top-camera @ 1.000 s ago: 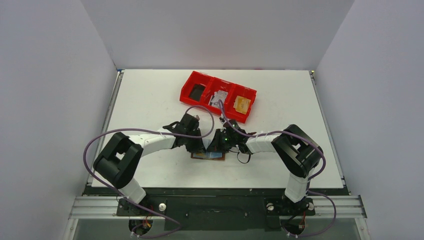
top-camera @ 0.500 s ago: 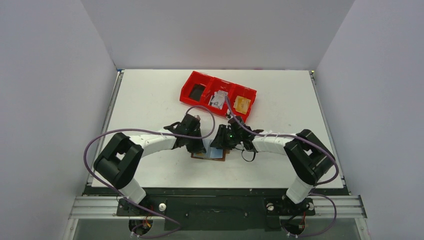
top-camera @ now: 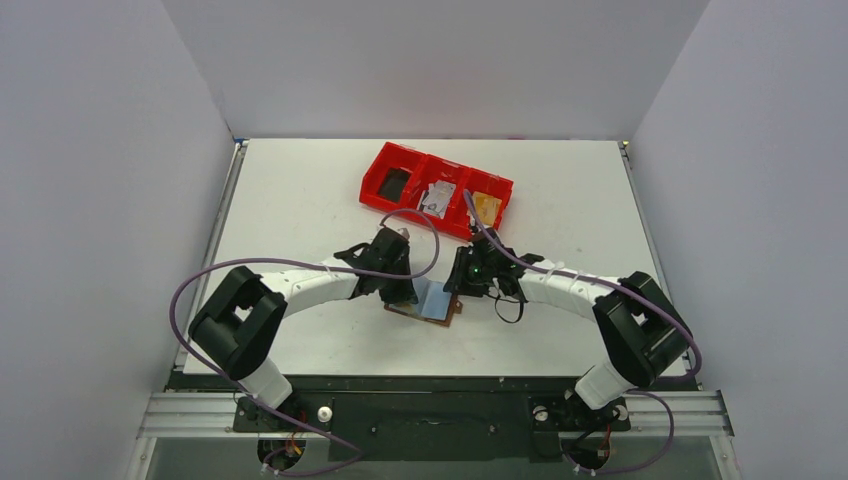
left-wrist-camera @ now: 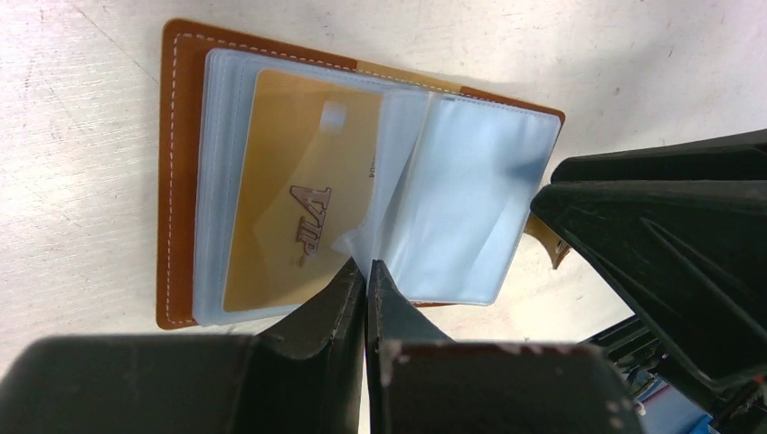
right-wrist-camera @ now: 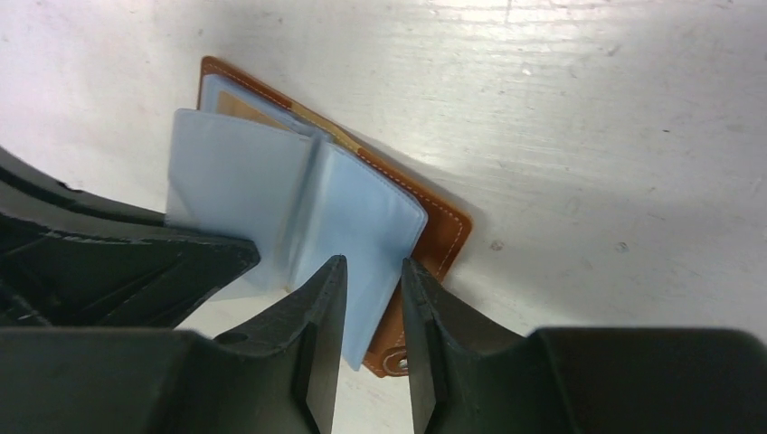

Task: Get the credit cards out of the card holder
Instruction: Remove the credit card from the card holder.

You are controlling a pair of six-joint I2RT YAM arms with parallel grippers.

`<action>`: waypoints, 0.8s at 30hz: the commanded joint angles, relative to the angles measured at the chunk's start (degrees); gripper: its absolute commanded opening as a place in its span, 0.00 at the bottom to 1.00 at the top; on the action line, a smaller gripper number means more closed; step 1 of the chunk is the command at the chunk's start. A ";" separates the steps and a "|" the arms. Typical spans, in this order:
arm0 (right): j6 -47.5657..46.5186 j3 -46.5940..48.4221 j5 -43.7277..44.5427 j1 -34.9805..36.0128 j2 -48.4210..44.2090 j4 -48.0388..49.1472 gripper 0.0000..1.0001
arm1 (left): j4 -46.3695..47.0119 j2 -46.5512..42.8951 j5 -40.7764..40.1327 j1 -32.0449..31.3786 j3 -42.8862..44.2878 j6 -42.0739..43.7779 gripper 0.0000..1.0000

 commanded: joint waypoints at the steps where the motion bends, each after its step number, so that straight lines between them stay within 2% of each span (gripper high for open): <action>1: -1.62 -0.37 4.71 0.44 1.19 -1.76 0.25 | -0.31 -0.27 -1.34 -0.84 3.11 1.17 0.00; 6: -2.01 0.10 5.62 1.01 3.53 -1.83 0.22 | -0.20 0.22 -0.91 -1.61 3.78 1.72 0.00; 12: -1.36 -0.08 5.59 1.14 6.95 0.39 0.02 | 0.97 1.32 0.70 -3.39 4.78 2.94 0.03; 17: -0.83 -0.13 4.60 1.14 9.30 3.35 0.00 | 1.81 2.82 1.77 -4.83 5.54 3.96 0.14; 20: -0.67 0.17 3.60 1.18 10.21 4.91 0.00 | 2.49 3.28 2.14 -5.46 6.07 4.36 0.28; 24: -0.82 0.93 2.90 1.08 11.32 5.91 0.00 | 3.27 3.65 2.32 -5.79 6.50 4.72 0.39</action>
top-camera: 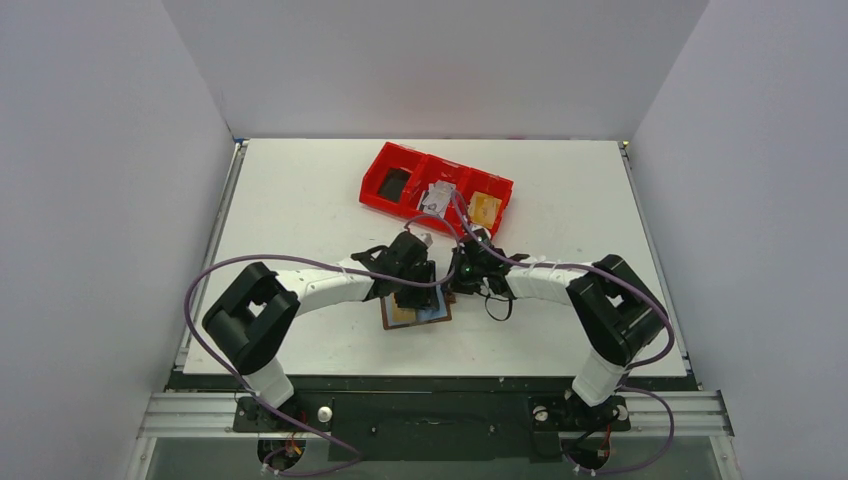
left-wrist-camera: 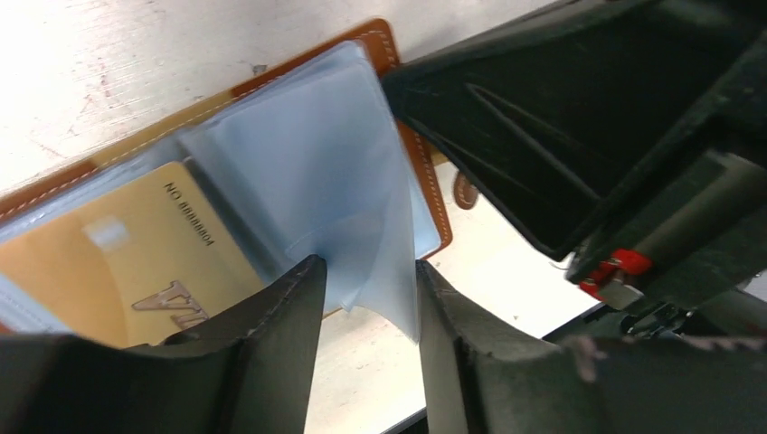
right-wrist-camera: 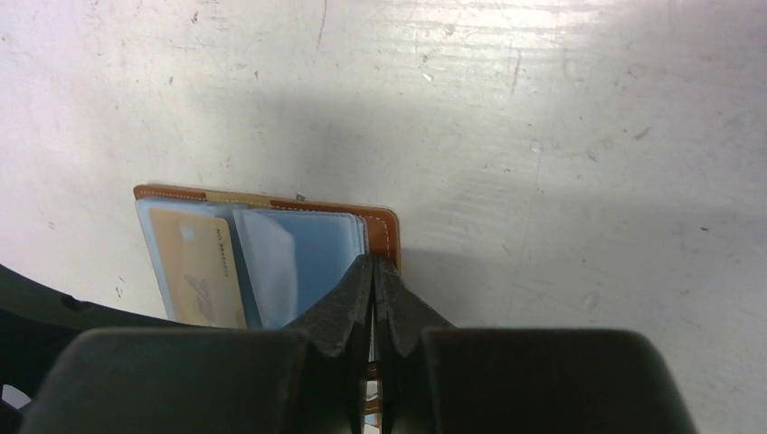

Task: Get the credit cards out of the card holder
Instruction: Remove the credit card from the card holder.

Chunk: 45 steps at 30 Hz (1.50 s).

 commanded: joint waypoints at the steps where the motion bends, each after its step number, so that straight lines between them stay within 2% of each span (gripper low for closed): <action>1: -0.47 0.25 0.52 0.49 3.42 -0.62 0.00 | 3.47 0.25 1.15 -0.47 2.95 1.29 0.40; 11: -0.17 0.38 -0.02 0.37 3.40 0.22 0.00 | 5.26 -3.05 1.80 -0.47 3.20 1.98 0.50; 25: 0.33 0.19 0.08 0.01 2.41 -0.09 0.00 | 5.01 -12.16 3.89 0.03 3.79 1.67 0.54; 33: 0.66 0.39 0.89 -0.30 -1.47 -2.36 0.00 | -0.88 -16.67 -1.00 5.51 0.09 -1.48 0.54; 35: 0.60 0.87 1.79 -0.51 -3.25 -3.84 0.04 | -1.18 -17.80 -0.78 7.72 -1.86 -1.55 0.54; 42: 1.08 3.27 6.47 -1.64 -10.14 -11.24 0.35 | -1.53 -19.40 -0.05 11.01 -6.52 -1.48 0.53; 45: 0.70 4.84 7.61 -1.74 -12.41 -13.16 0.40 | -1.37 -19.18 0.04 11.50 -7.62 -1.49 0.50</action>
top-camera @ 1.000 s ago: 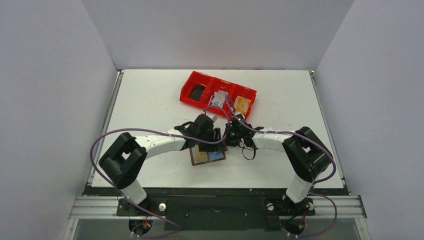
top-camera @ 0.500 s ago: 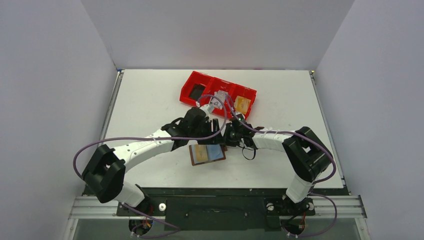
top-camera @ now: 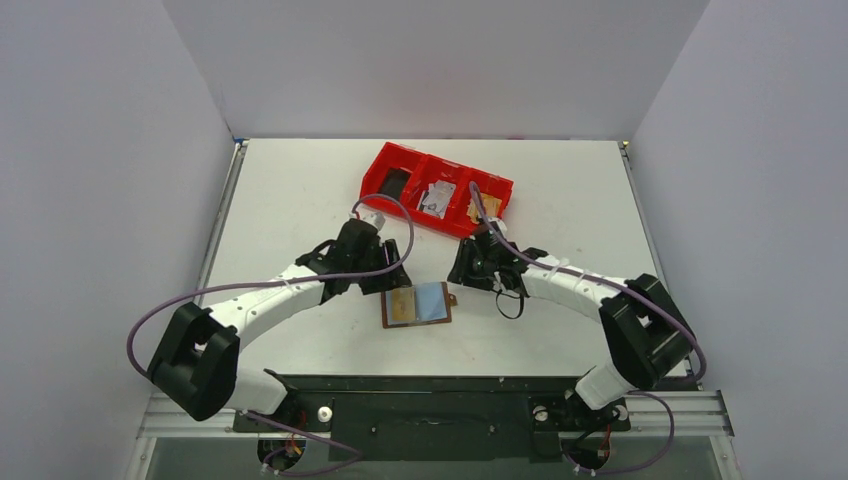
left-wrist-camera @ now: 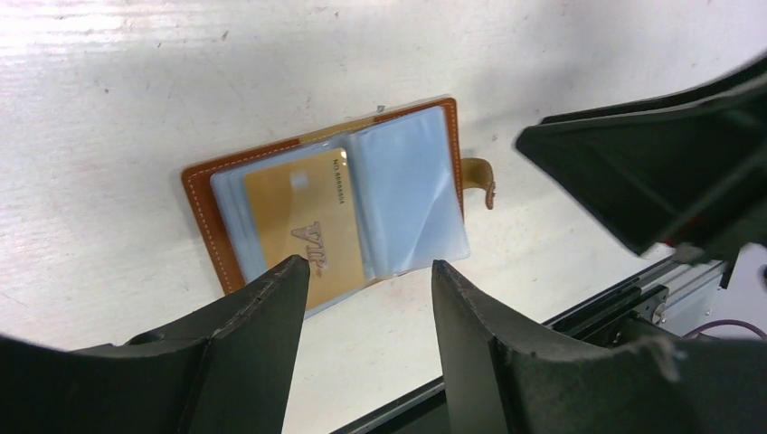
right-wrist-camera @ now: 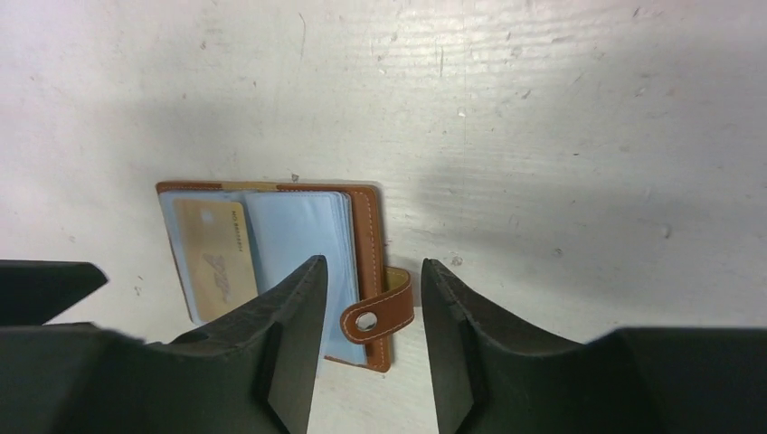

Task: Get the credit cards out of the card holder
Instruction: Remove the credit card from the card holder.

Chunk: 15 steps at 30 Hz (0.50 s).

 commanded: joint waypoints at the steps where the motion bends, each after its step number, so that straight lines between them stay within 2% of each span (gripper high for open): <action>1: -0.56 4.06 3.56 -0.26 -5.20 -4.06 0.40 | 0.50 -1.30 -0.01 0.84 -0.95 -0.50 0.49; 8: 0.32 8.42 0.59 4.79 -2.76 -4.58 0.35 | 1.09 0.06 0.31 1.88 -2.15 -0.42 0.41; 11: 2.04 8.97 -2.40 7.30 -0.42 -1.65 0.32 | 1.83 0.85 1.15 2.50 -2.71 -0.40 0.38; 15: 5.45 9.20 -6.16 8.45 3.46 2.44 0.20 | 2.99 1.39 1.91 3.11 -3.91 -0.62 0.33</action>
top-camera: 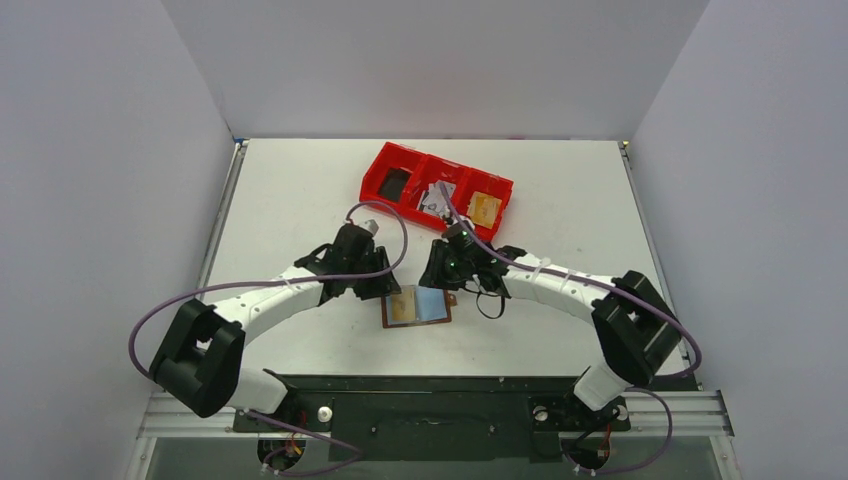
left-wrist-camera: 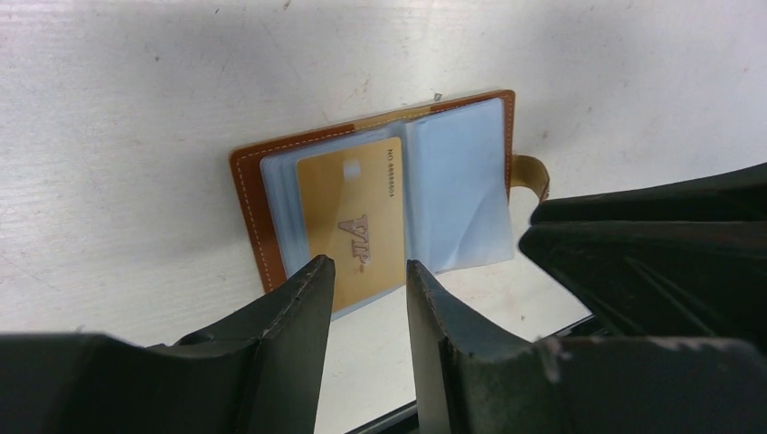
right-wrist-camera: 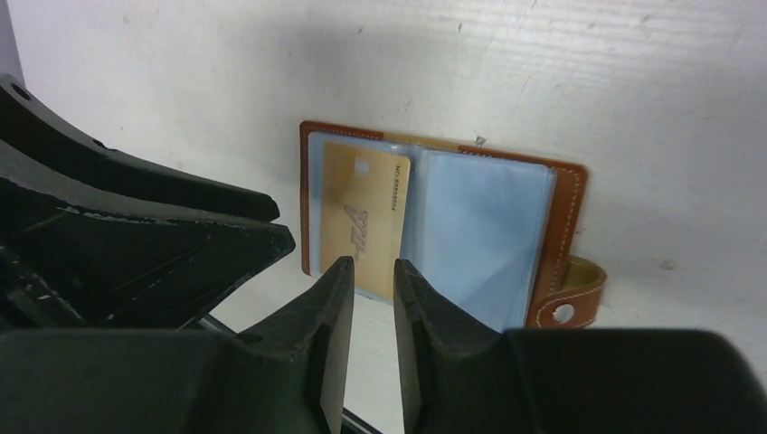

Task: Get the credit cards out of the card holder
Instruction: Remove the credit card from the card holder.

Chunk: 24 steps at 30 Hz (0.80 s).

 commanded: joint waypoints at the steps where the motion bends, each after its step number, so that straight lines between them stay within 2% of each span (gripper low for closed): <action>1: 3.98 1.65 -4.61 1.16 4.30 5.49 0.17 | 2.79 0.69 1.39 0.88 -0.95 -0.54 0.32; 10: 6.74 2.21 -8.04 2.03 10.56 9.53 0.12 | 4.15 2.01 2.40 1.37 -2.47 -0.52 0.20; 17: 6.36 1.83 -7.97 1.58 12.69 9.83 0.15 | 5.04 3.55 2.96 1.39 -2.15 -0.02 0.10; 24: 6.17 0.28 -8.45 0.05 13.82 11.21 0.18 | 5.26 4.98 2.50 1.29 -1.98 0.45 0.07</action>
